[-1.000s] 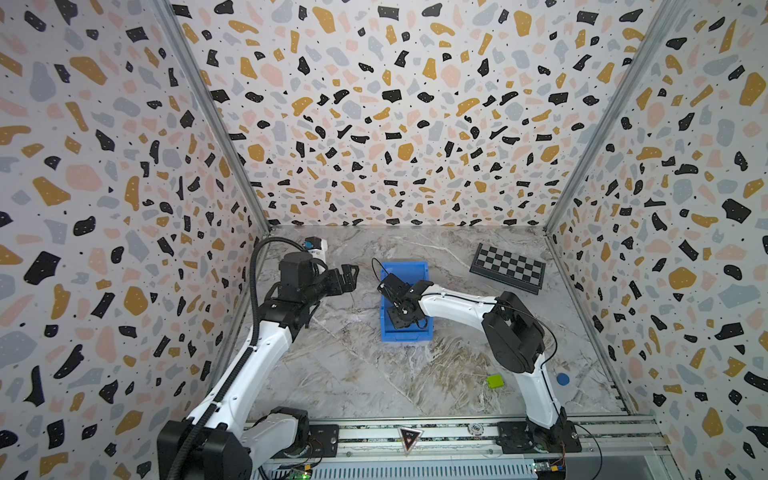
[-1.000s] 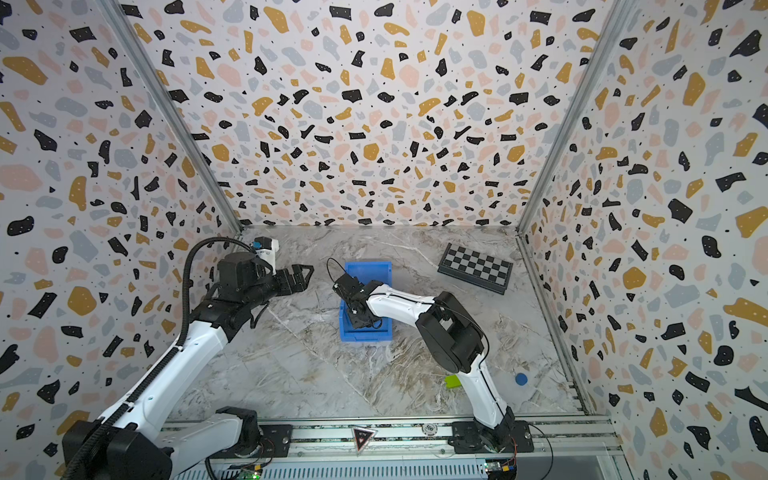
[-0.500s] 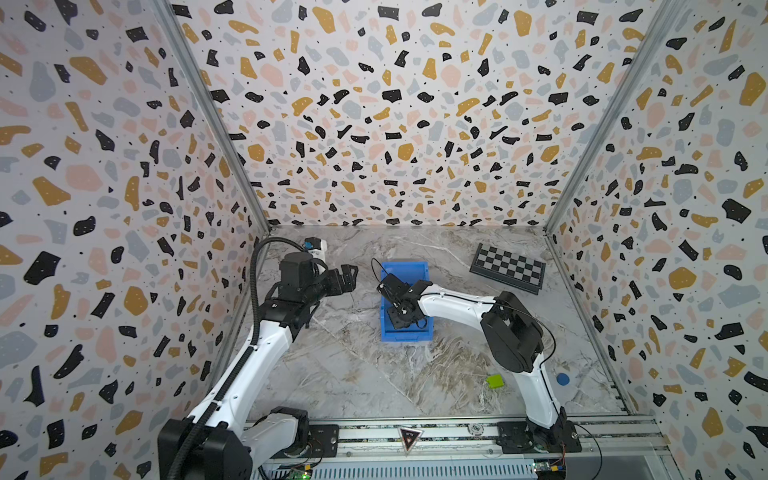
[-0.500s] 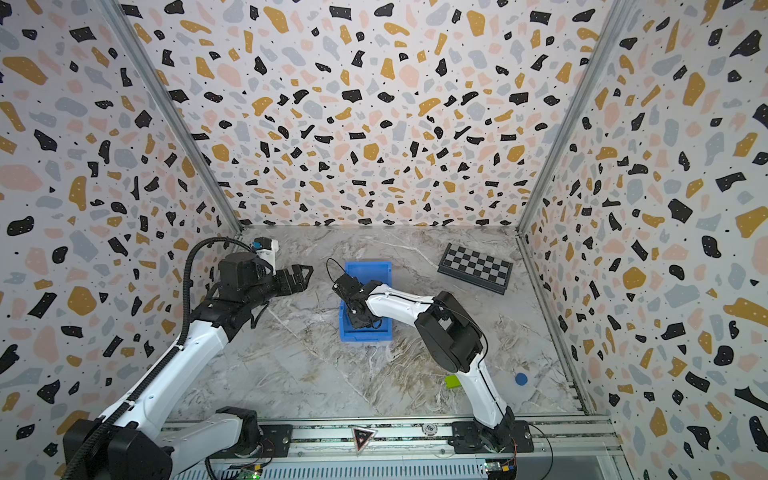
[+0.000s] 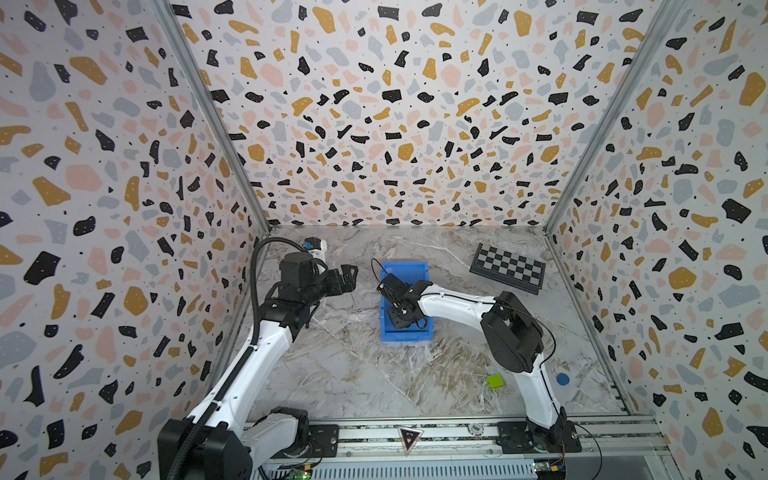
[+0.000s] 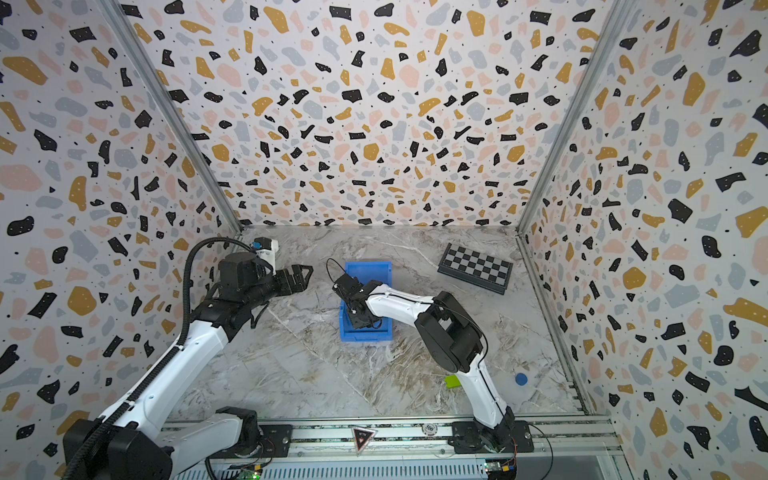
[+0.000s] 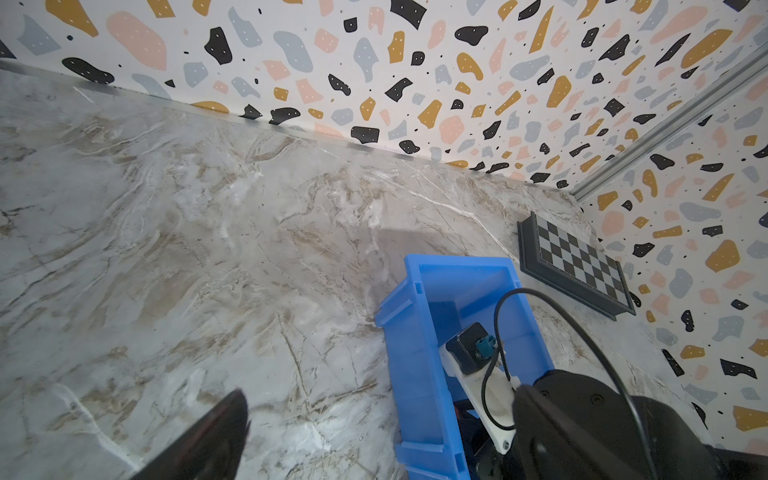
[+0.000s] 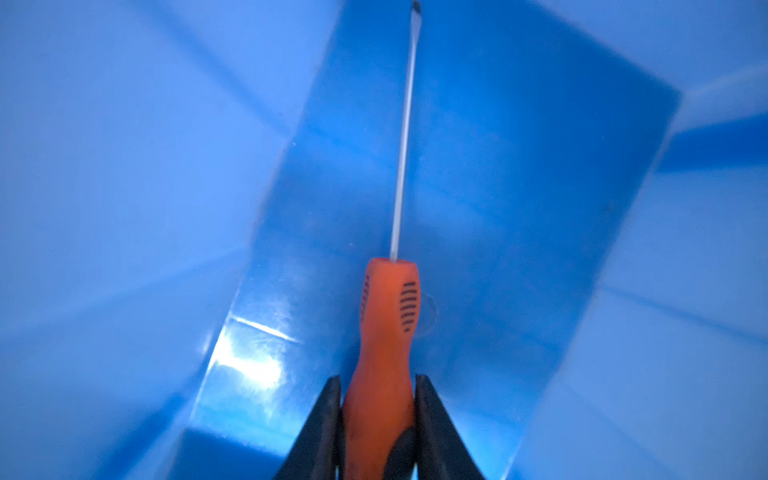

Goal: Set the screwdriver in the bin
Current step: 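Lower the held screwdriver into the blue bin with the right gripper, then open the right gripper to release the screwdriver and raise it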

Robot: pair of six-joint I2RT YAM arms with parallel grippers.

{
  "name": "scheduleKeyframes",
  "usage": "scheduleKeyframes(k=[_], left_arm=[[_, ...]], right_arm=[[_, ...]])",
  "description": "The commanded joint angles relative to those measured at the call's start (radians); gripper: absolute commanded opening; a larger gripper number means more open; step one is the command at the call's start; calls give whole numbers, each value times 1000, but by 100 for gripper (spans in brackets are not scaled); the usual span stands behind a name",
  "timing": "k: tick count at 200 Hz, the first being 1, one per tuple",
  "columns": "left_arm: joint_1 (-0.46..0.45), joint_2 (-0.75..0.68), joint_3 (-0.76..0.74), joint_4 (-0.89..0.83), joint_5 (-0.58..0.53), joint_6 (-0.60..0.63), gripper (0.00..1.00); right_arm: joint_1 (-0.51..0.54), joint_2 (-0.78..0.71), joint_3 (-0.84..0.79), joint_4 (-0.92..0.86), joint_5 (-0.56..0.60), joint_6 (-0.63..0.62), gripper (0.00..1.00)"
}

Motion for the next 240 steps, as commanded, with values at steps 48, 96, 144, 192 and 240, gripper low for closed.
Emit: scheduleKeyframes(k=[48,96,144,192,240], left_arm=[[-3,-29,0,11,-11,10,100],[-3,-30,5,16,-11,2,100],[-3,-38,-2,20,-20,5,100],[-3,-20,1,28,-15,-8,100],[-4,-20,21,28,-36,-22,100]], right_arm=[[10,-69,42,-46,33,9,37],[25,-111,72,-71,52,6,37],[28,-159,128,-122,80,-16,37],[24,-214,150,-154,111,-34,37],[-17,-294,140,-157,117,-61,37]])
